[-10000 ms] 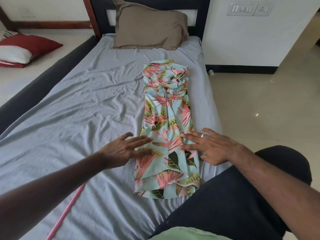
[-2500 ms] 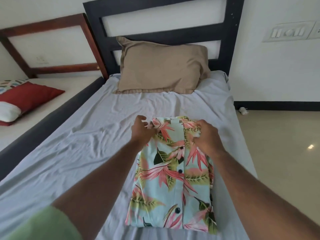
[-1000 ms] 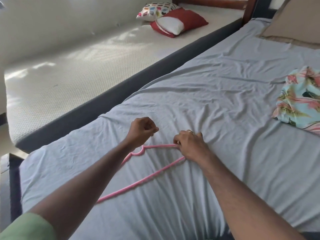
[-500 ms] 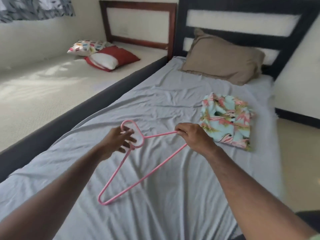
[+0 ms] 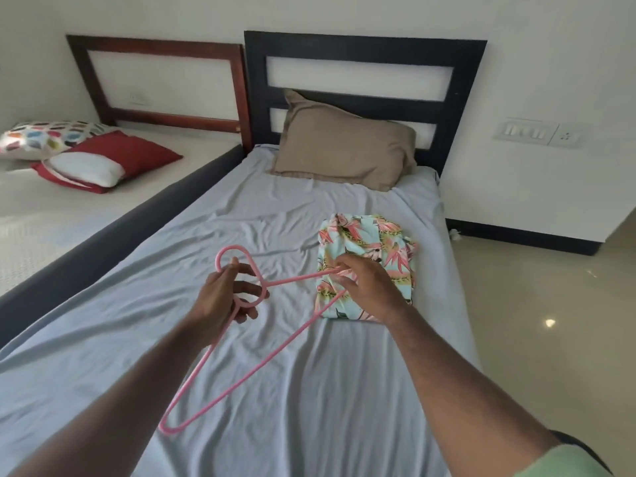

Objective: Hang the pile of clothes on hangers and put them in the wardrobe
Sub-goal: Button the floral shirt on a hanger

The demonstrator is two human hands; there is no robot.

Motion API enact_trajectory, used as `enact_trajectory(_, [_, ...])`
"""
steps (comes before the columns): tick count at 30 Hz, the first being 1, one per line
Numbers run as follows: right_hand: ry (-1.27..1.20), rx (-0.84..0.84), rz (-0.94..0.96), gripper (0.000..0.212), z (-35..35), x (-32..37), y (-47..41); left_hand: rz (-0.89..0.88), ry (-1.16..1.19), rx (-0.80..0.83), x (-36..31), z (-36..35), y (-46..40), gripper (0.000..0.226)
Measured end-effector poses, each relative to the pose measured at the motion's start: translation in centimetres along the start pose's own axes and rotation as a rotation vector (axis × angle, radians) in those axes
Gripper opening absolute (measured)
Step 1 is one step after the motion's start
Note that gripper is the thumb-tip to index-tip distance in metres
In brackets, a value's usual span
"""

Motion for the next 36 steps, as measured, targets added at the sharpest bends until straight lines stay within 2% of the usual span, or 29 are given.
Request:
enact_trajectory(3, [0.007, 0.075, -0.043, 0.015, -0.5, -2.2, 1.1, 0.031, -0.022, -0.031, 1.7, -0.2, -1.1, 0.039])
enact_trajectory(5, [0.016, 0.112, -0.077, 0.016, -1.5, -3.1, 1.7, 0.086, -0.042, 0.025, 2.5, -0.3, -1.3, 0.023])
enact_trajectory(9, [0.023, 0.091, -0.102, 0.011, -3.1, -4.1, 1.2, 0.077, -0.099, 0.187, 1.5, 0.1, -0.9, 0.054])
enact_trajectory(11, [0.021, 0.057, -0.095, 0.010, -3.7, -3.9, 0.5, 0.069, -0.127, 0.201, 0.6, 0.5, -0.6, 0.051])
enact_trajectory(13, [-0.005, 0.045, -0.076, 0.010, -4.1, -3.4, -0.4, 0.069, -0.149, 0.169, -0.4, 0.8, -0.5, 0.047])
enact_trajectory(16, [-0.043, 0.050, -0.065, 0.010, -4.5, -3.1, -1.3, 0.067, -0.173, 0.080, -1.5, 1.0, -0.7, 0.055])
enact_trajectory(19, [-0.038, 0.051, -0.065, 0.014, -4.4, -3.5, -0.8, 0.038, -0.106, 0.075, -1.5, 1.0, -1.0, 0.054])
enact_trajectory(22, [0.085, 0.054, 0.001, 0.047, -3.2, -4.2, 0.9, -0.001, 0.008, 0.013, -1.4, 1.2, -1.5, 0.052])
enact_trajectory(24, [0.187, 0.225, 0.002, 0.069, -2.3, -5.3, 2.3, -0.048, 0.042, -0.092, -1.0, 1.8, -1.7, 0.048])
enact_trajectory(26, [0.266, 0.456, -0.097, 0.082, -1.6, -6.5, 3.6, -0.084, 0.064, -0.184, -0.5, 2.4, -1.9, 0.045])
enact_trajectory(29, [0.355, 0.538, -0.174, 0.081, -1.7, -7.4, 4.5, -0.116, 0.076, -0.245, 0.4, 2.5, -2.0, 0.040])
enact_trajectory(32, [0.519, 0.568, -0.124, 0.069, -2.8, -6.5, 3.8, -0.135, 0.061, -0.271, 0.8, 1.8, -2.0, 0.037])
enact_trajectory(36, [0.613, 0.520, -0.137, 0.065, -3.1, -4.6, 2.9, -0.110, 0.048, -0.294, 0.8, 1.2, -1.6, 0.037])
Point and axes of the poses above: each hand's wrist, its own y-axis away from the middle knuckle, its own z-axis out of the back of the hand, x = y × z, the point moved 1 cm from there along -y, towards the middle knuckle, and after that the axes turned 9 degrees about z, right-handed, at the moved point
